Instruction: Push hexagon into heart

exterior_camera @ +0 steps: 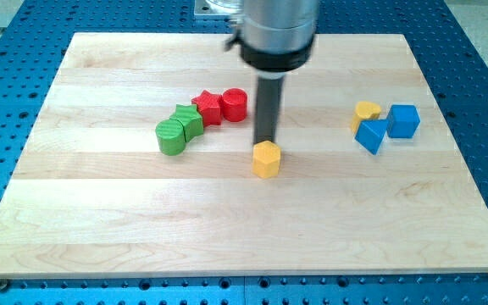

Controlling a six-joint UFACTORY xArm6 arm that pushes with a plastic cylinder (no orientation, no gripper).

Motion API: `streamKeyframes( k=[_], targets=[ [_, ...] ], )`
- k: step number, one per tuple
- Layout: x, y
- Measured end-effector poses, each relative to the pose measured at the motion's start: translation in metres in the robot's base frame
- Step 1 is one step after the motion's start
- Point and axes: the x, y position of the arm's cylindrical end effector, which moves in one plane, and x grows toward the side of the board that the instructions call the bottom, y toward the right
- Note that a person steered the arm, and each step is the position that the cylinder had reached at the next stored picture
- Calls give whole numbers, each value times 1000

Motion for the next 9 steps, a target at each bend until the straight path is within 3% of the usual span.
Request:
streamKeyframes(
  k=[1, 3, 4, 5, 7, 8, 9],
  targets=[
    [52, 3],
    [-21, 86],
    [-18, 40],
    [-64, 76],
    [-27, 132],
    [-5, 105],
    [3, 118]
  ],
)
